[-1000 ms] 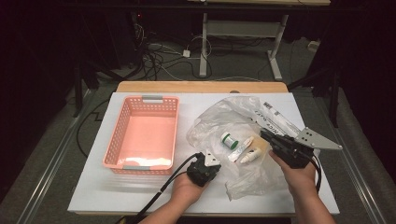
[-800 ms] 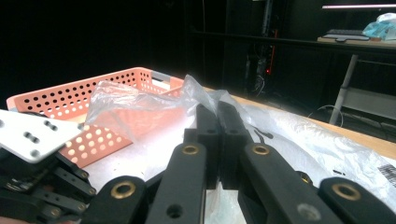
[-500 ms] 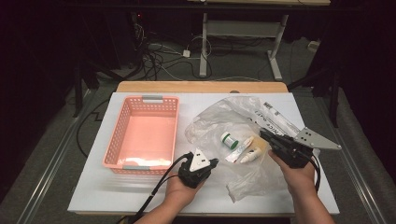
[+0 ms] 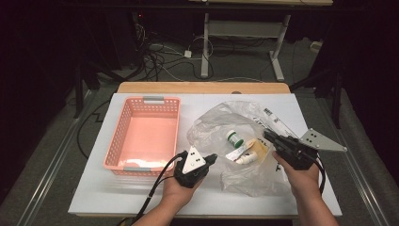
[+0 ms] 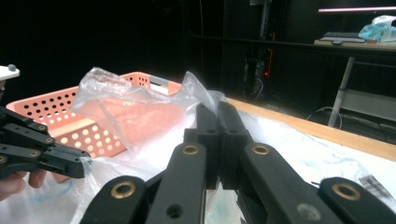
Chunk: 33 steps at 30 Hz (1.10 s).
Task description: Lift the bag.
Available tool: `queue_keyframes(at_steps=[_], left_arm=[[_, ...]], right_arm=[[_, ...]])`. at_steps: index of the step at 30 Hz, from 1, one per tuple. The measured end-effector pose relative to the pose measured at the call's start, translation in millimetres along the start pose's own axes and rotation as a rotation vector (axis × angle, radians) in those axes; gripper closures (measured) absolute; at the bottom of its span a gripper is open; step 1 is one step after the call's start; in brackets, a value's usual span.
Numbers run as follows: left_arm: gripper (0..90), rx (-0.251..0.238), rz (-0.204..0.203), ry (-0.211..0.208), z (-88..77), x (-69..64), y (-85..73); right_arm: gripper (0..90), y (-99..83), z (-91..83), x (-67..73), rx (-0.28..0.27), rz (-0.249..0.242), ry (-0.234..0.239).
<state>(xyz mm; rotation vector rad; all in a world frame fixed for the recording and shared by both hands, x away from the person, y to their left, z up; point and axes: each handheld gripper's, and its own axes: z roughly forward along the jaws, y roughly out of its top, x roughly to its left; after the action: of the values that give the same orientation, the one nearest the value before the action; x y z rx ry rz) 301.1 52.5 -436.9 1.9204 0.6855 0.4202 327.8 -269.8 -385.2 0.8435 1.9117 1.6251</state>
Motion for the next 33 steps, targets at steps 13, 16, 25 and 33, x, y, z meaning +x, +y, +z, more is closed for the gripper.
queue_keyframes(at_steps=[13,16,25,33], left_arm=[[88.8,-0.165,0.038,0.064,-13.6,20.7,59.9],[88.8,-0.206,0.048,0.073,-15.0,22.7,79.6],[88.8,-0.295,0.096,0.116,-18.8,33.8,141.4],[88.7,-0.344,0.154,0.141,-21.5,36.0,197.4]], right_arm=[[90.0,23.6,5.4,-2.1,-0.049,-0.006,-0.034],[90.0,33.2,9.5,-1.6,-0.059,-0.021,-0.044],[90.0,65.0,19.4,-9.0,-0.132,-0.027,-0.079],[90.0,108.3,16.3,-28.1,-0.209,-0.025,-0.158]])
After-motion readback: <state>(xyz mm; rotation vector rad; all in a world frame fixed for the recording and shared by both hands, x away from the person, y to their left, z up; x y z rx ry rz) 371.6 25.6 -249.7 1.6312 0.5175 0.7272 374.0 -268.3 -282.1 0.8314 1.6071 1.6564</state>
